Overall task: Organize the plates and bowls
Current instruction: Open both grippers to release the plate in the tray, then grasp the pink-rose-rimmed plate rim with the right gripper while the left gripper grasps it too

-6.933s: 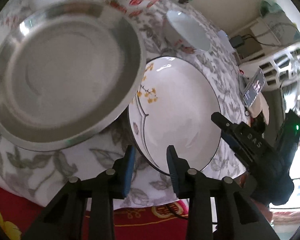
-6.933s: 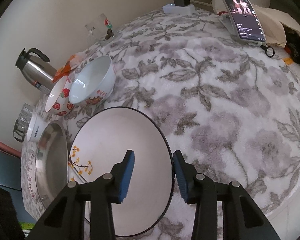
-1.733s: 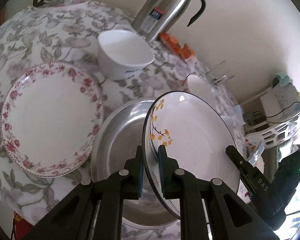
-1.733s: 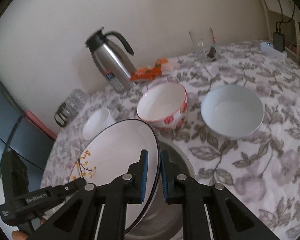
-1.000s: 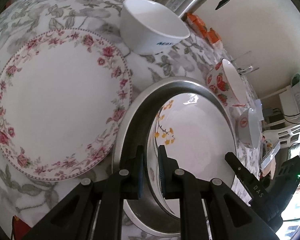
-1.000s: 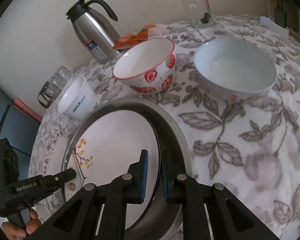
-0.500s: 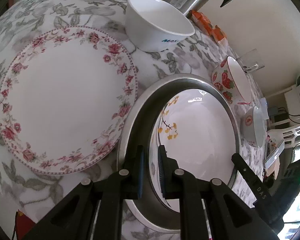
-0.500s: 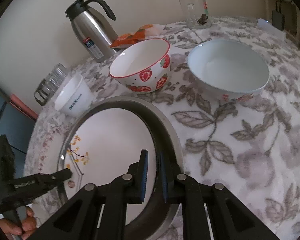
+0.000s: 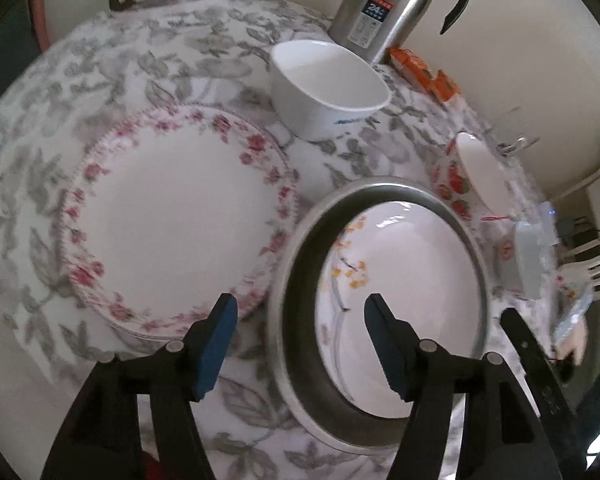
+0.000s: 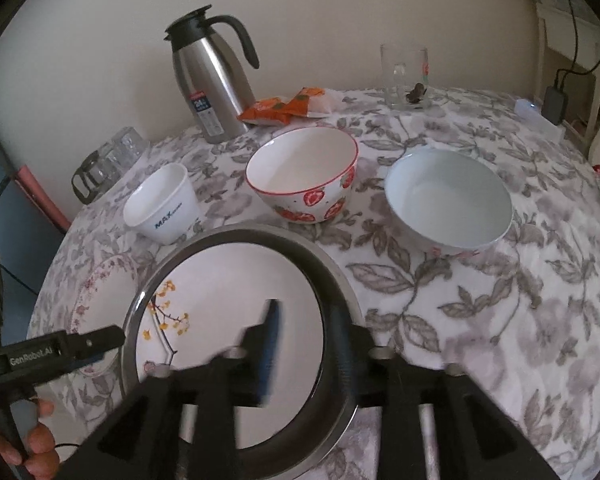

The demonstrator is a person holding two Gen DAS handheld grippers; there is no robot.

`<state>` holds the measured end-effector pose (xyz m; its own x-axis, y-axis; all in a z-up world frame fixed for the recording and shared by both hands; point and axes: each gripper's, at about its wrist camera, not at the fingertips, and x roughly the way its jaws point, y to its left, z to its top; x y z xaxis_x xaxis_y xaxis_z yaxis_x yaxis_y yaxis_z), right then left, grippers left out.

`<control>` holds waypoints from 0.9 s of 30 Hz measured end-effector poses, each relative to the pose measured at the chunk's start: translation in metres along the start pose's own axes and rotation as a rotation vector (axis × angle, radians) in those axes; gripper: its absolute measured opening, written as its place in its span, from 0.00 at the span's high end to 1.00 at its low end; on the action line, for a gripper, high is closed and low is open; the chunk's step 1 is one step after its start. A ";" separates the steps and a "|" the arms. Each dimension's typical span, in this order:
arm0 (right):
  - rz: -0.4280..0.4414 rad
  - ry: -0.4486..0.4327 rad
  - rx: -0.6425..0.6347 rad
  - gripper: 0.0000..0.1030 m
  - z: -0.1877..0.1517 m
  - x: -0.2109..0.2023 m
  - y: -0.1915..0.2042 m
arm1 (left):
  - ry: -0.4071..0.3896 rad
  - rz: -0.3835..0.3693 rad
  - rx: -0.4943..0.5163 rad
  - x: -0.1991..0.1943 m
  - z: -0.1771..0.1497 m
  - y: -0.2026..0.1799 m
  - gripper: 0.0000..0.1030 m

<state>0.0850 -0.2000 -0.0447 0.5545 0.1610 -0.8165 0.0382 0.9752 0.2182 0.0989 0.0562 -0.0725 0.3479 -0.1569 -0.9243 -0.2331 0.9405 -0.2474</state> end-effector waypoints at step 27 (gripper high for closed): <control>-0.156 -0.071 -0.048 0.00 0.002 -0.007 0.013 | -0.280 0.138 -0.147 -0.032 0.015 0.045 0.03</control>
<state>0.0833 -0.1890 -0.0352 0.6023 -0.0019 -0.7983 0.0892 0.9939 0.0650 0.0913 0.1080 -0.0500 0.5351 0.0767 -0.8413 -0.4163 0.8905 -0.1836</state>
